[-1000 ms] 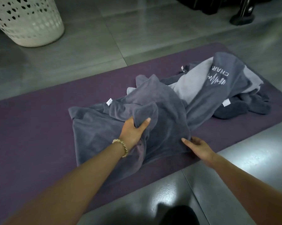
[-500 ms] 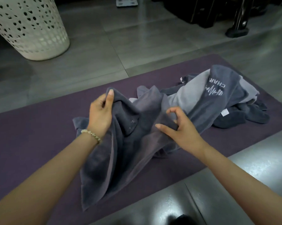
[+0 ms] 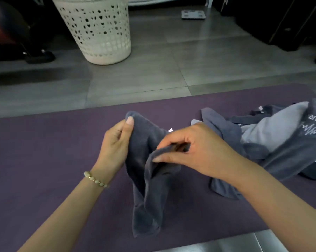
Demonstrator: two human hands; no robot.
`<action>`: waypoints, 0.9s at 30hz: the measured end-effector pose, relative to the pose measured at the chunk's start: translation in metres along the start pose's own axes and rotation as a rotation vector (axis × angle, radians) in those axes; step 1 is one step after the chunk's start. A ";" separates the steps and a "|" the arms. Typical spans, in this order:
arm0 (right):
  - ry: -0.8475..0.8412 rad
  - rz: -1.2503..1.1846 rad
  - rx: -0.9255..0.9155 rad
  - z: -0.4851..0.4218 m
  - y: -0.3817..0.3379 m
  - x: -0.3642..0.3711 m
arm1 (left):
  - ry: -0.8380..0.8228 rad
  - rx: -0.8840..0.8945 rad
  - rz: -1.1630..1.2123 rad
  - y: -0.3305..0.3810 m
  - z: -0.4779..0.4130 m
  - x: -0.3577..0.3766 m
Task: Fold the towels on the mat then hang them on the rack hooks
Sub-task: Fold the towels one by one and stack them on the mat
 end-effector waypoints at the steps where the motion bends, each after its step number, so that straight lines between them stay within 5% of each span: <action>1: 0.019 0.016 -0.002 -0.008 0.000 0.003 | -0.032 -0.006 0.010 -0.006 0.003 -0.003; 12: 0.061 -0.110 0.006 -0.059 0.013 0.046 | -0.176 -0.240 0.212 -0.027 0.025 -0.010; 15: 0.072 -0.153 0.010 -0.062 0.018 0.048 | -0.178 -0.175 0.156 -0.023 0.028 -0.013; 21: 0.131 -0.429 0.071 -0.056 0.031 0.057 | -0.016 0.020 -0.103 -0.020 0.023 -0.027; 27: -0.138 -0.256 0.252 -0.032 0.094 0.085 | 0.249 -0.131 0.195 -0.010 0.008 -0.048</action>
Point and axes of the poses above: each hand's wrist, its own z-axis away from the middle knuckle, its own x-axis out of the palm, y = z × x, the point moved 5 cm from there along -z, towards the middle knuckle, and after that the axes turned 1 degree about -x, right-handed, at the moved point
